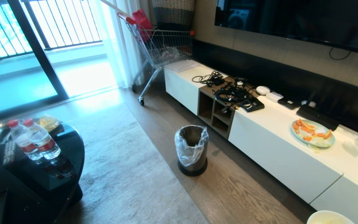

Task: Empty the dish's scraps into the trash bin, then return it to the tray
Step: Move the bowl over the trash can

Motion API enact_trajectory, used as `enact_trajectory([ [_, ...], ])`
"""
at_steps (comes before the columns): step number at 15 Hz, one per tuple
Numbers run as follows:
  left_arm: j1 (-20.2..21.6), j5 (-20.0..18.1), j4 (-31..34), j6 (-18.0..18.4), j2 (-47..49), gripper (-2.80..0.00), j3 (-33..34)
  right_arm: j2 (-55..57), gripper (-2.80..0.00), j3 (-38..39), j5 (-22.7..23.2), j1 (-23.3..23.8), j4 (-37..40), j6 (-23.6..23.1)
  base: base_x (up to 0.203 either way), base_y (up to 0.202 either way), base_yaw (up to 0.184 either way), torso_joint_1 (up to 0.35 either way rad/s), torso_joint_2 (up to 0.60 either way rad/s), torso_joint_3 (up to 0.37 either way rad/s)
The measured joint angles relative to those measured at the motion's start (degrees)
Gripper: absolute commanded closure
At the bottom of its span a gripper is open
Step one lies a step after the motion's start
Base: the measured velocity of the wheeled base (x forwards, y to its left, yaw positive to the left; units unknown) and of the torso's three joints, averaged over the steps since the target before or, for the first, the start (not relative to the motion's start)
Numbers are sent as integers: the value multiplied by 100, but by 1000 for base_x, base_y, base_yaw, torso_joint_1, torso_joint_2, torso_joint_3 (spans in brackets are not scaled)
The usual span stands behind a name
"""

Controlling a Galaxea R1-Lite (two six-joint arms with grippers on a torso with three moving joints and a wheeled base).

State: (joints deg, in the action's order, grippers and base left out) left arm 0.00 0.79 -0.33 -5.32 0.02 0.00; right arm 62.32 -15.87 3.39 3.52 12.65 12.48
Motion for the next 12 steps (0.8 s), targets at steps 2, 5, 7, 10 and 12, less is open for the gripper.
enact_trajectory([
  [2, 0, -2, 0, 0, 0, 0, 0, 0, 0, 0, 0, 0, 2, -1, 192, 0, 0, 0, -1, 4],
  [5, 0, -5, 0, 0, 0, 0, 0, 0, 0, -5, -1, 0, 2, 0, 186, 0, 3, 1, 5, 1],
  [7, 0, -5, 0, 1, 0, 0, 0, 0, 0, -5, 0, 0, -1, -2, 181, 0, 1, 0, 2, 2],
  [10, 0, -2, 2, 5, 0, 0, 0, 0, 0, -9, 0, 0, -6, -8, 183, 0, 0, 3, 3, 3],
  [12, 0, -2, 1, 2, 0, 0, 0, 0, 0, -13, -1, 0, -6, -8, 162, 0, 5, 2, 5, 2],
])
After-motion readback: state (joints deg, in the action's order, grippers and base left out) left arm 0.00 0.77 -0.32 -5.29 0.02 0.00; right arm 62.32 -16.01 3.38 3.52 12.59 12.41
